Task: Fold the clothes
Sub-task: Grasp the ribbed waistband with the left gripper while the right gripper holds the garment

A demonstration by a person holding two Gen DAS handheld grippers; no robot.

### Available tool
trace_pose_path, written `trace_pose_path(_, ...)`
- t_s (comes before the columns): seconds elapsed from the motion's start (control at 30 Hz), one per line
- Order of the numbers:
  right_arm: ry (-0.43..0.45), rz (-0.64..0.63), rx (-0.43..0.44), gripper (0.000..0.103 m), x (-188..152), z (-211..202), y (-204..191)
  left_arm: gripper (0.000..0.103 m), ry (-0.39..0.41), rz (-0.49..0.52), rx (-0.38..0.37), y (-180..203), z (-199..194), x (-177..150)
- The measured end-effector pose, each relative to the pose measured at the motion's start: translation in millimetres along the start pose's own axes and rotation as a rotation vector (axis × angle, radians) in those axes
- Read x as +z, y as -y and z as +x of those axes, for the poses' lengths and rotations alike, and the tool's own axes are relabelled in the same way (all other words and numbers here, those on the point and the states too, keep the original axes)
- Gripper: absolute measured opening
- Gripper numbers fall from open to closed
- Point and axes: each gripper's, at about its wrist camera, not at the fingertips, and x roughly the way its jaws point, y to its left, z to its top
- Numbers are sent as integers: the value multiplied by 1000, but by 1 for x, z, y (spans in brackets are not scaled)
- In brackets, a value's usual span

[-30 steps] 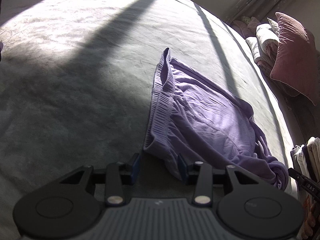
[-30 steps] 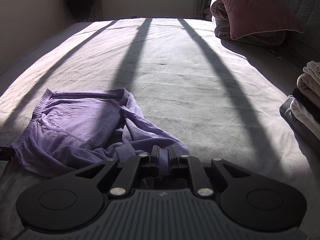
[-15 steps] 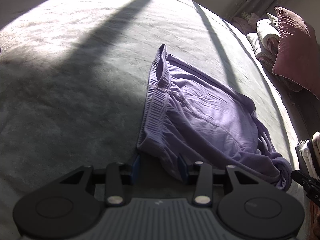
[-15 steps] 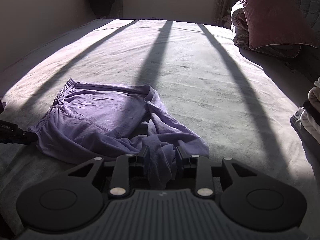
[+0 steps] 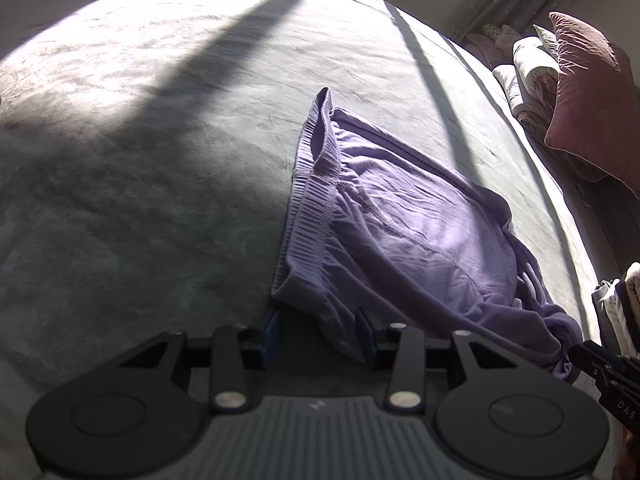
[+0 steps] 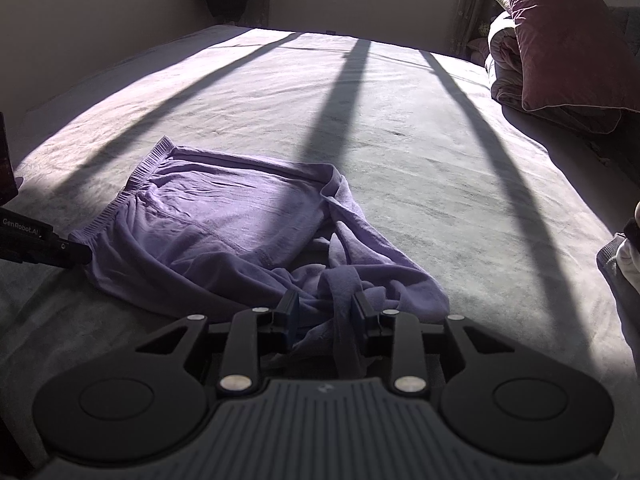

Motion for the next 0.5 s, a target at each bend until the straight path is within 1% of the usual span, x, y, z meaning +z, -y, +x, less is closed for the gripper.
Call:
trace_pose_path(0.4,-8,-24,-14,33,-2,2,-4,41,1,-2,3,0,0,0)
trace_pose_path(0.5,-1,-40,-25,33,-2,2,-6,39,5,-3,3,0,-1,0)
